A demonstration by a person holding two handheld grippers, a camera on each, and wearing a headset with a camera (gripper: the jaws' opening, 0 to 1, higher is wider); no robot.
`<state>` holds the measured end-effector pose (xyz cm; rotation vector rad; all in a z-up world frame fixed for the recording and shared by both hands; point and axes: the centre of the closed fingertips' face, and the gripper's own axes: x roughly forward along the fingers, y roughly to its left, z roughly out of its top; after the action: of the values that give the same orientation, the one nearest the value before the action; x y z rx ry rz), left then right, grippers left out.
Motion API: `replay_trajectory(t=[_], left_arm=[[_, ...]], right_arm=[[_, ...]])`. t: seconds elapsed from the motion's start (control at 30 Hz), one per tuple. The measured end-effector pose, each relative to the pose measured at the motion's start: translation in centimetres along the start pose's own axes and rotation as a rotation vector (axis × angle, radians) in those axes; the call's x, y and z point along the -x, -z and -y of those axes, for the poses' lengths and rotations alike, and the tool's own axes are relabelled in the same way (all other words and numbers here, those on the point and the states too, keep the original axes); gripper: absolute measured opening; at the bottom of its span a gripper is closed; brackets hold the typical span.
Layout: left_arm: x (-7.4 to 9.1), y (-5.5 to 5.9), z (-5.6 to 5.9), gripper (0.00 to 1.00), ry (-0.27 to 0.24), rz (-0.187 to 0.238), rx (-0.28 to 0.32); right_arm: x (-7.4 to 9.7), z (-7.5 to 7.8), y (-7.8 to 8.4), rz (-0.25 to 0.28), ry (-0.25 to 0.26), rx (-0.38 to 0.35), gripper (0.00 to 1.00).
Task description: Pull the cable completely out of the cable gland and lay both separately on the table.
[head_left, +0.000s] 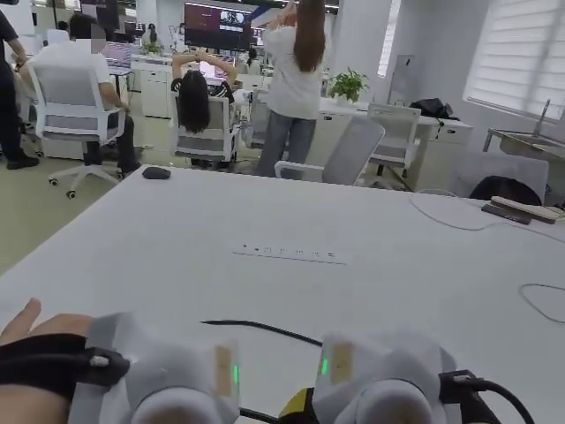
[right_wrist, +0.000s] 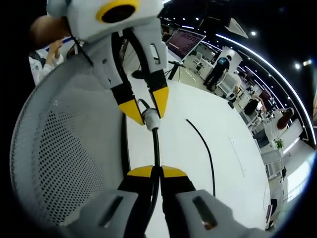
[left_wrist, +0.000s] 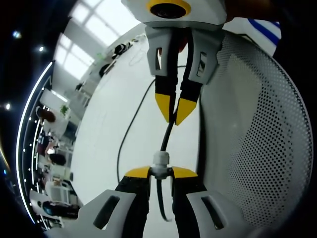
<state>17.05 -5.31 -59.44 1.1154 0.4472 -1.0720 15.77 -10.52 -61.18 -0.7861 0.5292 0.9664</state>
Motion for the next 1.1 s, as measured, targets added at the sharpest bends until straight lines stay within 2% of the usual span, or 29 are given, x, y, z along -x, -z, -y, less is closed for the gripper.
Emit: replay_trajectory(t=[0.2,0.47,0.63,0.7,0.73,0.77,0.8,0.83,0.93,1.03,1.1], left_arm=[[0.3,0.6,-0.7,0.16,-0.018,-0.008,0.013],[0.1,0.2,-1.0,0.16,-0.038,0.001,0.024],[-0.1,0.2,-1.4,0.16,-0.049,0.001,0.020],[-0.2,0.2,-1.6,0.16,-0.052,0.000,0.023],[-0.2,0.3,-1.7,0.16,-0.051,-0.002,0.027],[-0.3,0.4,-1.8,0.16,-0.051,-0.003,0.028],[-0.3,0.6,-1.9,0.16,-0.051,-0.007,0.030],[-0.3,0.7,-1.9,0.16,-0.051,-0.010,0.030],[-0.4,0.9,-1.9,0.16,-0.051,-0.016,0.029],[-0.5,0.8,-2.0,0.16,-0.050,-0.012,0.036],[-0.5,1.0,-2.1,0.16,-0.053,-0.013,0.042]], right_arm=[[0.2,0.6,1.6,-0.043,0.007,-0.028,0.03],[0.8,1.2,4.5,-0.114,0.004,-0.078,0.03],[0.7,0.9,4.7,-0.120,-0.008,-0.081,0.04],[0.7,0.9,4.8,-0.128,-0.005,-0.077,0.11],[0.9,1.1,4.7,-0.124,-0.003,-0.101,0.15],[1.1,0.9,4.2,-0.093,-0.013,-0.169,0.21],[1.3,1.0,3.3,-0.040,-0.022,-0.230,0.24],[2.0,1.5,1.9,0.049,-0.030,-0.292,0.24],[3.3,2.3,0.6,0.137,-0.035,-0.342,0.21],[3.9,2.9,1.0,0.127,-0.020,-0.319,0.22],[4.3,3.5,1.5,0.122,0.000,-0.332,0.22]])
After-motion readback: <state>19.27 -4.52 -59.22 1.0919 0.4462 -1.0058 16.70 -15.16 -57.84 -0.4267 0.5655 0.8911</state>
